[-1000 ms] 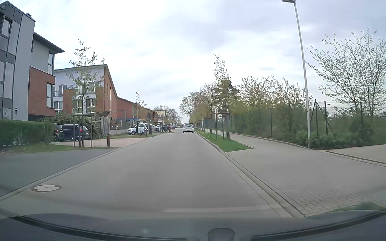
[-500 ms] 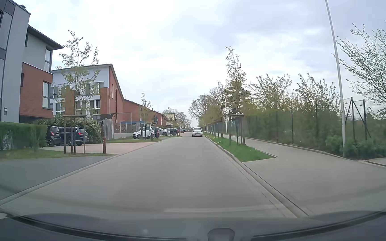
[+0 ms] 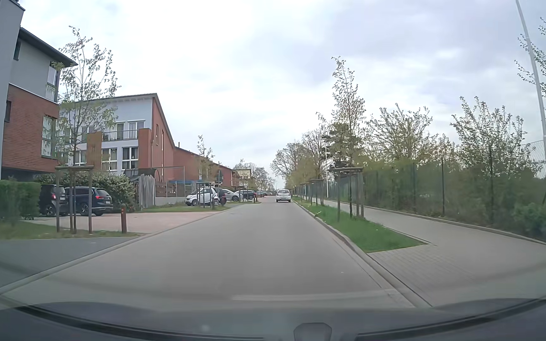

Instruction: Follow the waypoints while adhering to traffic rules and regulations

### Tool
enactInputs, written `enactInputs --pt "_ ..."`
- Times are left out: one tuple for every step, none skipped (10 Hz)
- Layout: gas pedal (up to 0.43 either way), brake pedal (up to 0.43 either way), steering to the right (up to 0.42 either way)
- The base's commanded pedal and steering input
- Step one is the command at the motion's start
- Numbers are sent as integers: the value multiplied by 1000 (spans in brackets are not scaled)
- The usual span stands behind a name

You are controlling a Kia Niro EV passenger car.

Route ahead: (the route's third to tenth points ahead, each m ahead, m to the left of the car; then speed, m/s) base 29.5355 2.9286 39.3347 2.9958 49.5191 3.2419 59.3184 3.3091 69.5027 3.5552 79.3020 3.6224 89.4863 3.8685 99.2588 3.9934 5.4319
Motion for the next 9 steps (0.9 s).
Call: enactInputs --pt "240 0 -16" --pt "240 0 -16" --pt "240 0 -17" --pt "240 0 -20" --pt "240 0 -22" --pt "240 0 -22" --pt "240 0 -20" --pt "240 0 -18" --pt "240 0 -15"
